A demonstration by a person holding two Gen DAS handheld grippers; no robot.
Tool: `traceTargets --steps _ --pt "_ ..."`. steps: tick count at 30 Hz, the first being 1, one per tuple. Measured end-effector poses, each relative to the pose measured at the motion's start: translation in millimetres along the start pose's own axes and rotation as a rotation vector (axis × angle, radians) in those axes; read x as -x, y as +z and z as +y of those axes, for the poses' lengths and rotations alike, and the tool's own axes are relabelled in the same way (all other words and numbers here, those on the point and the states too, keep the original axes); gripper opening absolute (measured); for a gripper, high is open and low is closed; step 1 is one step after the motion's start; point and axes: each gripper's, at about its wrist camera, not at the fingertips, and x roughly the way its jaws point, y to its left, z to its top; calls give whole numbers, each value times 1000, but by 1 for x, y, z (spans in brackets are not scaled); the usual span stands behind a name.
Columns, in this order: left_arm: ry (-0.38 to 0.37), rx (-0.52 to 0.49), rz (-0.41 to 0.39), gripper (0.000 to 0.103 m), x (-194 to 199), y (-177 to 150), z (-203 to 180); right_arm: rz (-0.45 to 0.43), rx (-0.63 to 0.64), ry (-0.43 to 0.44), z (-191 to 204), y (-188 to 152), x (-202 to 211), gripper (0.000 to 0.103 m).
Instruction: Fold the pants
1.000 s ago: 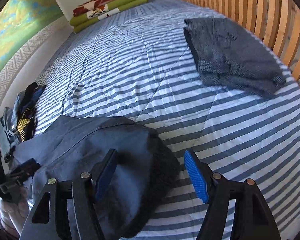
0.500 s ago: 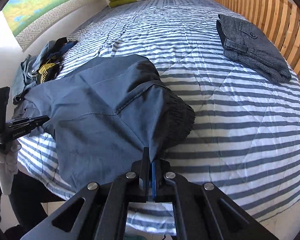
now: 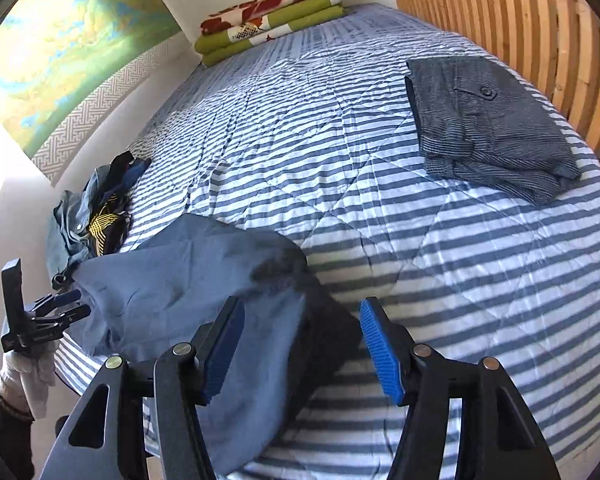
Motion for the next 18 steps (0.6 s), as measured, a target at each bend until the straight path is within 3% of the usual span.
traceTargets --steps 2,6,8,9,10,11,12,13,18 --pt "-48 17 54 90 -29 18 5 48 -3 14 2 18 -26 58" --pt "-42 -5 118 89 -73 30 0 176 7 44 13 39 -84 60" --pt "-8 -47 88 72 -75 27 -7 226 -3 29 16 39 -108 60" --pt "-13 -79 54 32 -69 25 -12 247 -3 40 17 38 -117 60" --pt "-36 -81 48 5 -64 24 -13 257 -1 56 21 36 -122 56" --pt "-58 -55 39 0 -57 24 -11 254 11 49 26 33 -123 37" --pt "-64 -34 23 0 -50 24 -7 243 34 33 31 32 -120 18" --pt "-69 -15 10 0 -43 25 -4 229 49 33 36 32 -114 12" --pt "-109 71 -107 0 16 47 18 98 68 12 56 58 -64 5"
